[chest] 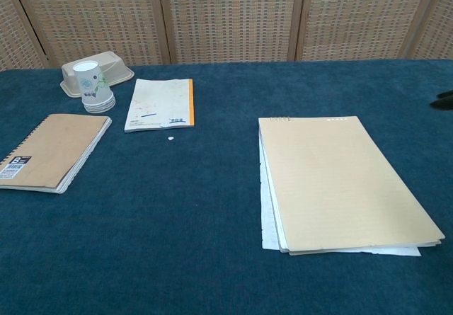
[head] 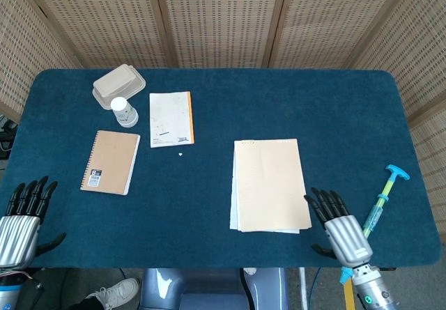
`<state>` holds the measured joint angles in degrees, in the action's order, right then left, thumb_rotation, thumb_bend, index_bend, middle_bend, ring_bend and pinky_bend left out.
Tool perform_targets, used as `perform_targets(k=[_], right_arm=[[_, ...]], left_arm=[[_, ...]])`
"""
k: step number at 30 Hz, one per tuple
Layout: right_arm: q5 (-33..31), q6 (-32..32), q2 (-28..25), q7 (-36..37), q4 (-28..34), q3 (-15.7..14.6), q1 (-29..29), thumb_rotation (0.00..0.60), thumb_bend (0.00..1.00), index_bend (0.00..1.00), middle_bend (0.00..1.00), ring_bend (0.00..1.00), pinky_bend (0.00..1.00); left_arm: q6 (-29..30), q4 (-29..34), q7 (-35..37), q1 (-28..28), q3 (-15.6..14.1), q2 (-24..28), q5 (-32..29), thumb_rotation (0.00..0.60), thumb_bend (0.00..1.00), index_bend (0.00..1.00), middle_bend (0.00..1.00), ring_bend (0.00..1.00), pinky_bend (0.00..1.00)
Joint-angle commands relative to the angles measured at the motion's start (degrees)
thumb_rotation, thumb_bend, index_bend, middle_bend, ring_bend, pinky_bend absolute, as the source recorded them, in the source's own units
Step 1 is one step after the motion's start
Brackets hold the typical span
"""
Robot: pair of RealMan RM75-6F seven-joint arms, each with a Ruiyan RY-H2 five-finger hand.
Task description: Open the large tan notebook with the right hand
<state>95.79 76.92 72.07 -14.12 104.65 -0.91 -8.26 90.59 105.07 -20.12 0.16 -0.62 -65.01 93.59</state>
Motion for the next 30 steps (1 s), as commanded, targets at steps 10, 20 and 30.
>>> perform_targets(k=[10,20,30], right_arm=[[-6.2,-8.3,10.8,-8.6,-0.3,0.7,-3.9,0.600,0.38,0.03,0.00,0.00,0.00],[-12.5,-11.7,16.8,-8.8,-6.9,1.9,-5.4,0.600,0.46,0.03,0.00,0.00,0.00],[-15.9,-12.3,17.5,-7.5,-10.2,3.6,-6.6,0.600,0.46,0.03,0.00,0.00,0.00]], left_arm=[[-0.6,-0.3,0.6,-0.3,0.1,0.1,-0.5,0.600,0.10,0.00,0.00,0.00,0.00],[-0.4,-0.2,0.7,-0.2,0.1,0.1,-0.3,0.600,0.10,0.00,0.00,0.00,0.00],[-0.5,-0.3,0.6,-0.3,0.2,0.0,-0.4,0.600,0.10,0.00,0.00,0.00,0.00]])
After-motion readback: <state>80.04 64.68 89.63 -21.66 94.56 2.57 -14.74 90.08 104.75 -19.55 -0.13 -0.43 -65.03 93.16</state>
